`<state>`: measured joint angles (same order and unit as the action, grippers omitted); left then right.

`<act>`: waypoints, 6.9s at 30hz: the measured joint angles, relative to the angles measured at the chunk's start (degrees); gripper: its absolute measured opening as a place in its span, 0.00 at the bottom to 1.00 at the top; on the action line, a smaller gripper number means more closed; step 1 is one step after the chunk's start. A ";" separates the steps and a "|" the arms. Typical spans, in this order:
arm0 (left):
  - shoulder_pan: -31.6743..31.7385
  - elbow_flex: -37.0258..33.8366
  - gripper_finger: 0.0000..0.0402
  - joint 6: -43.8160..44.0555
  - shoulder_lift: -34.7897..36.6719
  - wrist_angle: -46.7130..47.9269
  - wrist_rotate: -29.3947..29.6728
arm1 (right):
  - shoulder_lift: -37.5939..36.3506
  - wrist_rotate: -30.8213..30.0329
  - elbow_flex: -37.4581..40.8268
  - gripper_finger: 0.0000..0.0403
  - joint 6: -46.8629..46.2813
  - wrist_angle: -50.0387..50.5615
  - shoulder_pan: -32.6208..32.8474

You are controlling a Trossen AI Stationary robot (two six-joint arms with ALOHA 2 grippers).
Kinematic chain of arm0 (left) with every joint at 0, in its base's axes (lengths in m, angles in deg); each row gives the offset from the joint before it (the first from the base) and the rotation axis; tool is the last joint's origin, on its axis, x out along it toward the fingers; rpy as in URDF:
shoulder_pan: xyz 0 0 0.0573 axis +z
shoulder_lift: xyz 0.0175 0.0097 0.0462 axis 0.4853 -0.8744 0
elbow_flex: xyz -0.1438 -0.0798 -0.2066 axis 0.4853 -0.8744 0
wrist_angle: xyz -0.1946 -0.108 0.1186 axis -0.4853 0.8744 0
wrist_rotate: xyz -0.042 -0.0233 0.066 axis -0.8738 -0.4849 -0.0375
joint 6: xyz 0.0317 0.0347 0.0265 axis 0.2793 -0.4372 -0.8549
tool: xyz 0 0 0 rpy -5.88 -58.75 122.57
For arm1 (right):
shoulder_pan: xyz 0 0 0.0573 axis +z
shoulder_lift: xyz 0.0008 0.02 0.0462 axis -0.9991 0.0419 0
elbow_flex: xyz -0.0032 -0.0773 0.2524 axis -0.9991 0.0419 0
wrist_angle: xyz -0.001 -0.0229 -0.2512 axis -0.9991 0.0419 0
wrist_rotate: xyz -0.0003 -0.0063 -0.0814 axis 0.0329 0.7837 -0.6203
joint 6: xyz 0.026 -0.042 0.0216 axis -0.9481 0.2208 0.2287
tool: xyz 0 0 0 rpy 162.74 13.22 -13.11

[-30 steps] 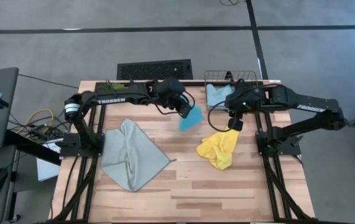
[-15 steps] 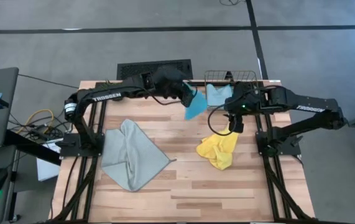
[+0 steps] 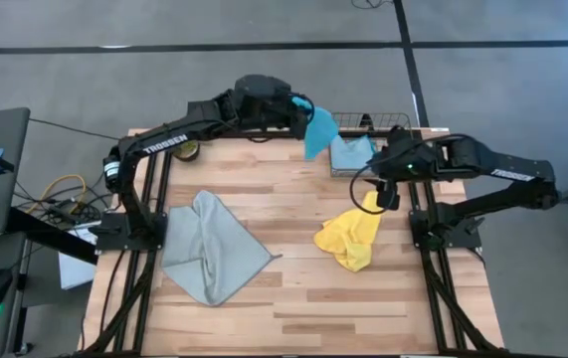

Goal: Fold microfiber towels
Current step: Put the folded blue microfiber cloth into the wire basket

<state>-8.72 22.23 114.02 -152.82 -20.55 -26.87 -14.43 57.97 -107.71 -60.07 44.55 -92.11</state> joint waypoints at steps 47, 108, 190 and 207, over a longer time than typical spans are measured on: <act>0.20 -0.02 0.00 -1.16 -0.04 -13.04 6.86 | 25.53 -43.70 0.00 0.59 15.46 -56.51 0.30; 0.50 -0.04 0.00 -3.30 -0.04 -12.66 -9.02 | 21.05 -43.92 -0.17 0.59 -5.72 -47.07 10.71; 0.32 0.06 0.00 1.07 -15.02 -19.92 -10.45 | 6.46 -32.16 0.00 0.01 -9.23 -5.89 -11.33; 4.34 0.48 0.00 11.21 -25.62 -28.44 -14.76 | 6.66 -13.74 8.91 0.01 -1.08 -12.96 -33.58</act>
<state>-4.38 22.71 125.23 -178.44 -48.99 -41.62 -7.77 44.22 -98.81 -61.15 31.59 -125.69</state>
